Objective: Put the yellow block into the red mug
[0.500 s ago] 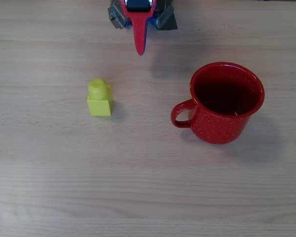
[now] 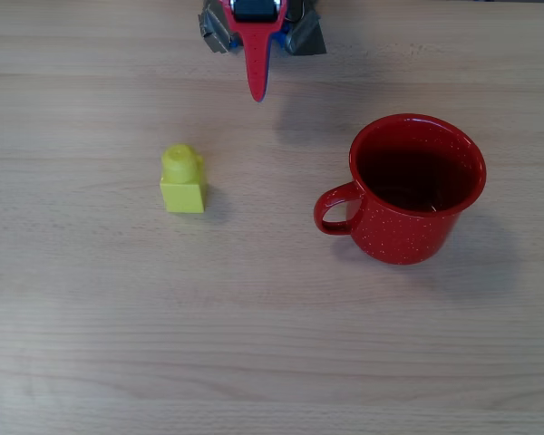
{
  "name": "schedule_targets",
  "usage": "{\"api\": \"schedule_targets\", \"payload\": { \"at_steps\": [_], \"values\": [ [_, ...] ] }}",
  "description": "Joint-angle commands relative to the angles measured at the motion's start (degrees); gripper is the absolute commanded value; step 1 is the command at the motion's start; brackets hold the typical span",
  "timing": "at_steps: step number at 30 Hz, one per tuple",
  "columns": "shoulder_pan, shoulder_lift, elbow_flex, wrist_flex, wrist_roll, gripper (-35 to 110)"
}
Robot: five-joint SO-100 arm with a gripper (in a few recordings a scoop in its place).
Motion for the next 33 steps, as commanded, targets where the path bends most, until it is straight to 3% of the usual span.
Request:
{"api": "schedule_targets", "payload": {
  "at_steps": [1, 15, 33],
  "values": [
    [0.1, -1.6, -2.7, -1.3, -0.4, 0],
    [3.6, -20.9, -26.4, -1.5, -1.4, 0],
    [15.2, -51.2, -53.9, 6.8, -7.3, 0]
  ]
}}
